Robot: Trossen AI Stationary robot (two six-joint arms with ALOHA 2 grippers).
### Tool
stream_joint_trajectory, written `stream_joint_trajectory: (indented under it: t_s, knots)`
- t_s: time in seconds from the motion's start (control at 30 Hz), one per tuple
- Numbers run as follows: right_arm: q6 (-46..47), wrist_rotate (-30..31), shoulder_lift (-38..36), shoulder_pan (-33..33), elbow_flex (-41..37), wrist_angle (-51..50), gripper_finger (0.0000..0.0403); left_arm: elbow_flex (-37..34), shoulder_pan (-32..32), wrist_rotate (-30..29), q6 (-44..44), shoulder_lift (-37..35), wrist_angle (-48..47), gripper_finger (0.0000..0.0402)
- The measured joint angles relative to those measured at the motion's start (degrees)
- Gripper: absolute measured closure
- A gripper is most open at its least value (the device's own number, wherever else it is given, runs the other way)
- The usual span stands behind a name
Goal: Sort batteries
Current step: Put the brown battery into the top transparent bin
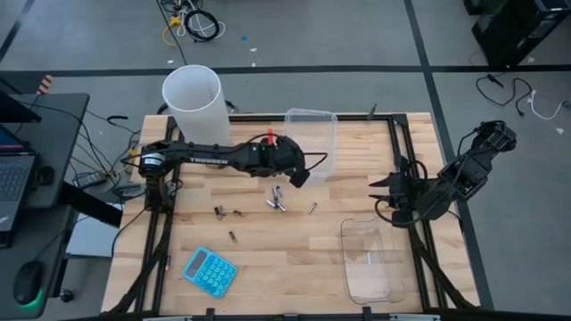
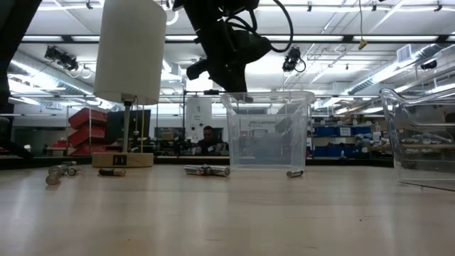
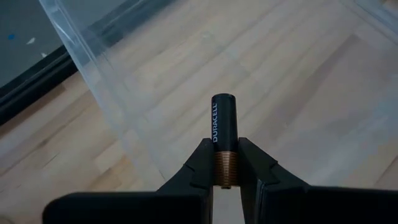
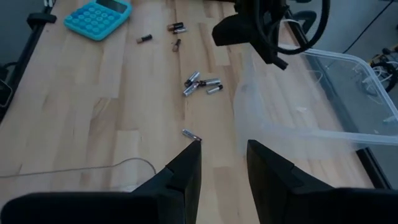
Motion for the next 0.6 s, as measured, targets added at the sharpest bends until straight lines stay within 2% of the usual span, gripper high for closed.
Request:
stream_joint_trajectory:
  t_s: [0.3, 0.6]
  knots:
    - [-1.5, 0.0, 0.0, 0.0, 0.0, 2.1, 0.0288, 0.0, 0.0, 1.4, 0.3, 0.0, -0.4, 0.0348]
    - [-1.4, 0.0, 0.0, 0.0, 0.0, 2.3, 0.0288, 0.0, 0.0, 1.4, 1.2, 0.0, -0.4, 0.0345]
